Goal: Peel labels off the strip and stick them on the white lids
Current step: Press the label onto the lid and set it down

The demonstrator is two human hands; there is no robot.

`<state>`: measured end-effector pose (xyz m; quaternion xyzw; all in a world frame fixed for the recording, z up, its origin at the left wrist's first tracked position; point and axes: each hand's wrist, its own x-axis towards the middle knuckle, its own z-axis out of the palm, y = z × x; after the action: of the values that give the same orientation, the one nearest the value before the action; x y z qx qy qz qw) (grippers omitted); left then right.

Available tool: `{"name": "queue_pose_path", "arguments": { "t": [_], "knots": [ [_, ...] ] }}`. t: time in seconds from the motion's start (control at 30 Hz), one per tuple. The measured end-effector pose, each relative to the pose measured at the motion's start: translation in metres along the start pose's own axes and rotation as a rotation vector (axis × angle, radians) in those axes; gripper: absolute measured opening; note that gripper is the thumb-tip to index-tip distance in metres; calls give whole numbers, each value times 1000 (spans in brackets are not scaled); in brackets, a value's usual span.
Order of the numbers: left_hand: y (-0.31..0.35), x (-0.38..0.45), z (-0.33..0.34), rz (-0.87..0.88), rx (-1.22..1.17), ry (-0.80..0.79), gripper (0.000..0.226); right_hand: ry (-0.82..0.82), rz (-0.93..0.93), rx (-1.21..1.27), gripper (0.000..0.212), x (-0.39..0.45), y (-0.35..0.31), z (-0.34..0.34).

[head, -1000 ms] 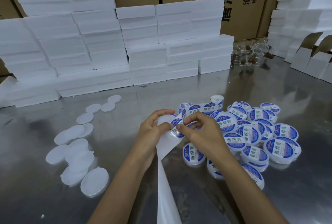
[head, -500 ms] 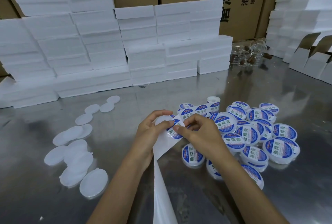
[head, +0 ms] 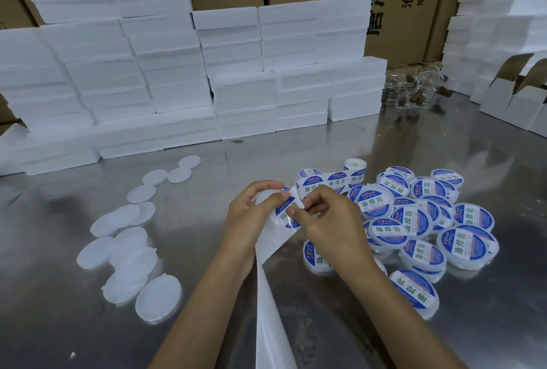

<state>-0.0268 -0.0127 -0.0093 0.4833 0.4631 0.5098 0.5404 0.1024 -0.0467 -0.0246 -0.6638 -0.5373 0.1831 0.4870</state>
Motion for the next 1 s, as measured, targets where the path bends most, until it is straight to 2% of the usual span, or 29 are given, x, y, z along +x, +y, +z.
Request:
{"name": "queue_pose_path", "arguments": {
  "t": [0.2,0.4,0.67,0.87,1.0],
  "knots": [
    [-2,1,1,52,110,23,10,-14,-98,-51,27,-4,-1,2],
    [-3,3,-1,48,105,44,4,-7,-197,-78,27,-11,-3,5],
    [-3,4,-2,29,76,21,6,-24,-171,37,19,-14,-7,3],
    [-2,3,-6,-41,11,-7,11,-187,-199,141,20,-17,-12,-6],
    [-3,4,-8,-106,-6,-34,14,-380,-158,237,12,-19,-13,-20]
  ]
}}
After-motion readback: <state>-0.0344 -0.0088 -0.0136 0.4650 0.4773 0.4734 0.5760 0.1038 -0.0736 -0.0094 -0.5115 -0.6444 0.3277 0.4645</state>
